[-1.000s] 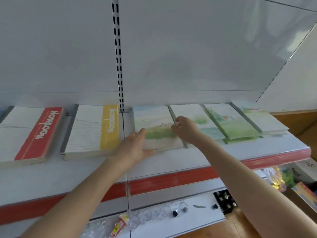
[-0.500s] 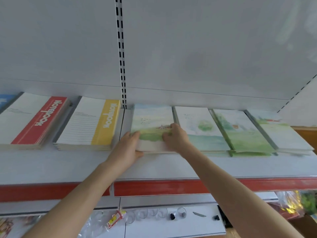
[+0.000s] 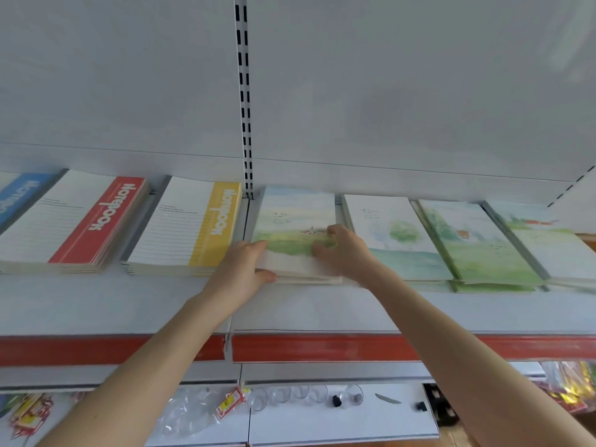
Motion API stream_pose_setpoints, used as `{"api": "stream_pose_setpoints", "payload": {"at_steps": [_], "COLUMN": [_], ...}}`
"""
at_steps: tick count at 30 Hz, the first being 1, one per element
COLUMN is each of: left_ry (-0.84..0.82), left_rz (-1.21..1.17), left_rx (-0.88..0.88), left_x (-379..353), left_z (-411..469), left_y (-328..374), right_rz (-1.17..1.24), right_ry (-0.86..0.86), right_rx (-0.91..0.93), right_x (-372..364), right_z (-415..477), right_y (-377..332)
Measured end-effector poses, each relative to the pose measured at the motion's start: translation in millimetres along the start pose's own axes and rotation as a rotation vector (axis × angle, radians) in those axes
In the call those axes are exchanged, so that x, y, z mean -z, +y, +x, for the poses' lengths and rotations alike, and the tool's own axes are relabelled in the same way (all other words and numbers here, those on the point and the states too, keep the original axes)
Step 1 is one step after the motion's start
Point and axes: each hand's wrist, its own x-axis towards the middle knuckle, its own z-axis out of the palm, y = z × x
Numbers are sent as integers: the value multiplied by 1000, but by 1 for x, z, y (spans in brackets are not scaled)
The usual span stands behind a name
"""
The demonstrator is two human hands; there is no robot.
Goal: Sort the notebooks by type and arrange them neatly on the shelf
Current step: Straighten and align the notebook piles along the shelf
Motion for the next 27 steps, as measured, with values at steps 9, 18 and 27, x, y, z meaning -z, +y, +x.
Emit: {"api": "stream_pose_setpoints", "payload": {"at_steps": [9,18,27], "left_ry": [-66,19,60], "left_rz": [119,87,42], "left_rx": [-29,-37,-38], "left_x": [-4,-10,-14], "left_z": [-3,1,2], "left_y": [-2,-6,-8], "right_rz": [-341,-244,-202], "right_ry": [-188,-102,-92], "right_rx": [222,191,157], "right_x": [6,3,3], "right_z": [-19,-13,-14], "right_y": [20,23,20]}}
